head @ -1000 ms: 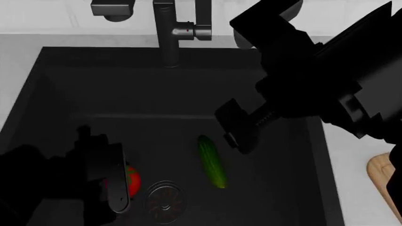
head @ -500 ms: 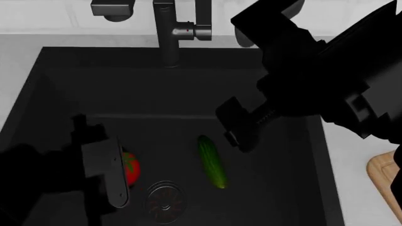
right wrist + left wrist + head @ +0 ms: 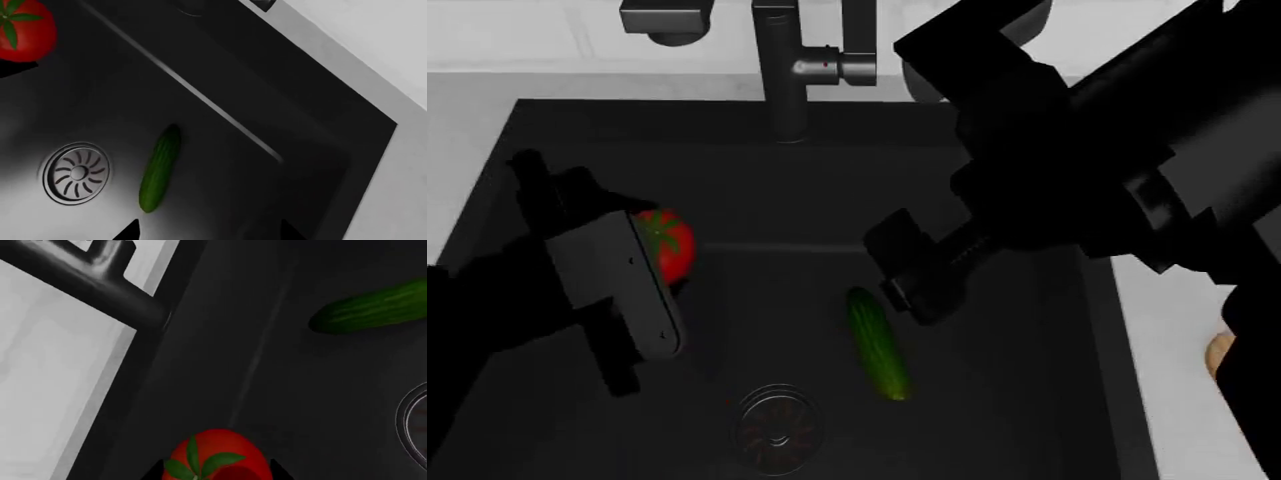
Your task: Pick the vegetables from the sink and place them on the cutting board.
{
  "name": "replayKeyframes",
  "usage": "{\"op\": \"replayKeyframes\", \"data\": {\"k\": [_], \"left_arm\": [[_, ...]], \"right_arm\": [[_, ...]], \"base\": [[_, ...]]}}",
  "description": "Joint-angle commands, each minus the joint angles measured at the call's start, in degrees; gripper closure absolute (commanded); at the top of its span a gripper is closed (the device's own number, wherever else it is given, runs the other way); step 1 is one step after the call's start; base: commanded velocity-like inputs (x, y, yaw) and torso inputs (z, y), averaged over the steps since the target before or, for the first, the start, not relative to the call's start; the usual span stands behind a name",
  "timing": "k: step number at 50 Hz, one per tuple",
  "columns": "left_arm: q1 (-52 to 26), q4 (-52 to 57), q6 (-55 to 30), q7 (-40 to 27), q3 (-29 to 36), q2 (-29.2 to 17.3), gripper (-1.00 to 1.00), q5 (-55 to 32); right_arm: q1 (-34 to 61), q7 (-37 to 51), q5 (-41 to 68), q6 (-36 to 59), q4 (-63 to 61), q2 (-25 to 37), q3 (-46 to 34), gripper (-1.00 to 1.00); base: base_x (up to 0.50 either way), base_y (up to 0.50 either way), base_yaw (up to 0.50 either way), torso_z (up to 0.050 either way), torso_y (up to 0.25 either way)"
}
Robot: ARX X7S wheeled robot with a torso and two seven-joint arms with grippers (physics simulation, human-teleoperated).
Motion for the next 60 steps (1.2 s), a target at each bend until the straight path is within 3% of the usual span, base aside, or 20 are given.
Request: {"op": "replayKeyframes", "data": {"k": [1, 12, 60], "left_arm": [[-0.91, -0.38, -3.03, -4.91, -4.63, 2.12, 1.00, 0.53], [-1.57, -1.21, -5.38, -7.81, -6.43, 3.34, 1.00, 0.80], [0.84, 0.00, -4.96, -7.56, -5.69, 2.67, 1.00, -0.16]], "right_arm": [[0.72, 1.54, 1.93, 2.36, 5.38, -5.50, 2.53, -1.00], [-0.79, 3.24, 2.12, -0.74, 10.03, -8.16, -0.75, -1.00], [-8.11, 1.47, -3.74, -15.90, 27.58, -17.96, -5.68, -1.00]], "base": [[0.00, 0.00, 0.00, 0.000, 0.000], [0.00, 0.00, 0.00, 0.000, 0.000], [0.00, 0.00, 0.00, 0.000, 0.000]]}}
